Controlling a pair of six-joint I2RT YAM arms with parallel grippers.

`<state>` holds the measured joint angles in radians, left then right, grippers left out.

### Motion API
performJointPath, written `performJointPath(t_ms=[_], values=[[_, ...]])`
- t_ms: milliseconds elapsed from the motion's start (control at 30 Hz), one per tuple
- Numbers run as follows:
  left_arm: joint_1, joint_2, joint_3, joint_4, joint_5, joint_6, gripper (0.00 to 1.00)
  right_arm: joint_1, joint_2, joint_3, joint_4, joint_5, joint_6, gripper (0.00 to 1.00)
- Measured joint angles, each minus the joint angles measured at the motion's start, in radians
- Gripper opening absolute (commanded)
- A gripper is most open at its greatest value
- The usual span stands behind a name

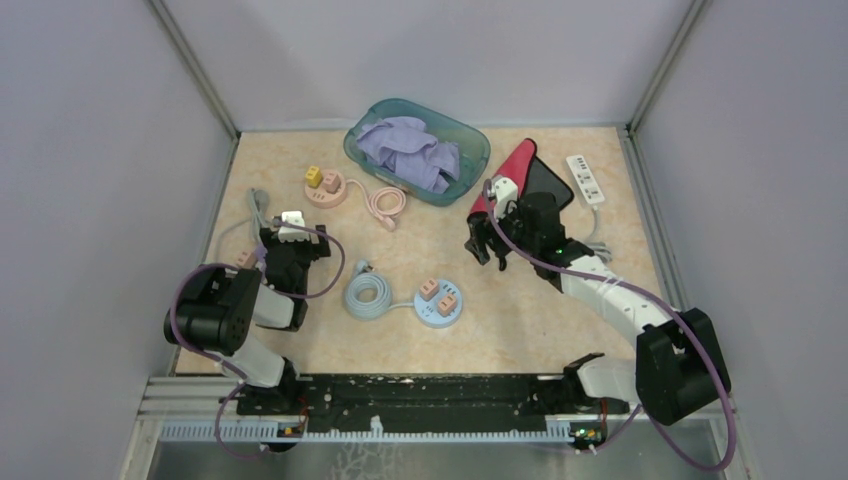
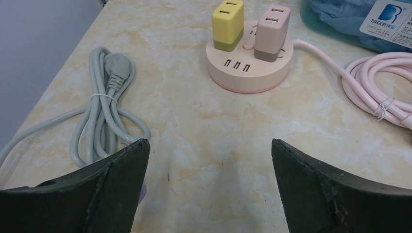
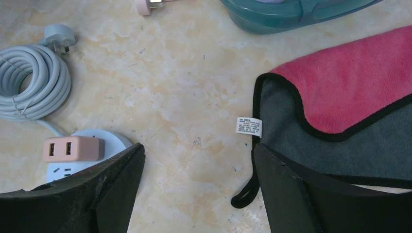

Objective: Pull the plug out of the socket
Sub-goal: Remove the plug from the socket.

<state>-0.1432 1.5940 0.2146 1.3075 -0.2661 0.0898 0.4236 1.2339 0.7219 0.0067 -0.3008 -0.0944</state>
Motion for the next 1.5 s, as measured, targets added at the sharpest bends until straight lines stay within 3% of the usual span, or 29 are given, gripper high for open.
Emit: performJointPath(t_ms=[900, 1100, 1233, 1367, 1500], values=[[0.000, 0.000, 0.000, 0.000, 0.000, 0.000, 1.00, 0.000, 0.000, 0.000, -0.001, 0.003, -0.007, 0.87], [0.000, 0.000, 0.000, 0.000, 0.000, 0.000, 1.00, 0.000, 0.044, 0.074, -0.069, -0.119, -0.030, 0.86], [0.000, 0.000, 0.000, 0.000, 0.000, 0.000, 1.00, 0.001, 0.096, 0.133, -0.177, -0.348, -0.164, 0.77], [0.000, 0.000, 0.000, 0.000, 0.000, 0.000, 1.00, 0.006, 0.135, 0.184, -0.349, -0.532, -0.415, 0.74], [0.000, 0.000, 0.000, 0.000, 0.000, 0.000, 1.00, 0.014, 0.139, 0.204, -0.559, -0.640, -0.874, 0.74]])
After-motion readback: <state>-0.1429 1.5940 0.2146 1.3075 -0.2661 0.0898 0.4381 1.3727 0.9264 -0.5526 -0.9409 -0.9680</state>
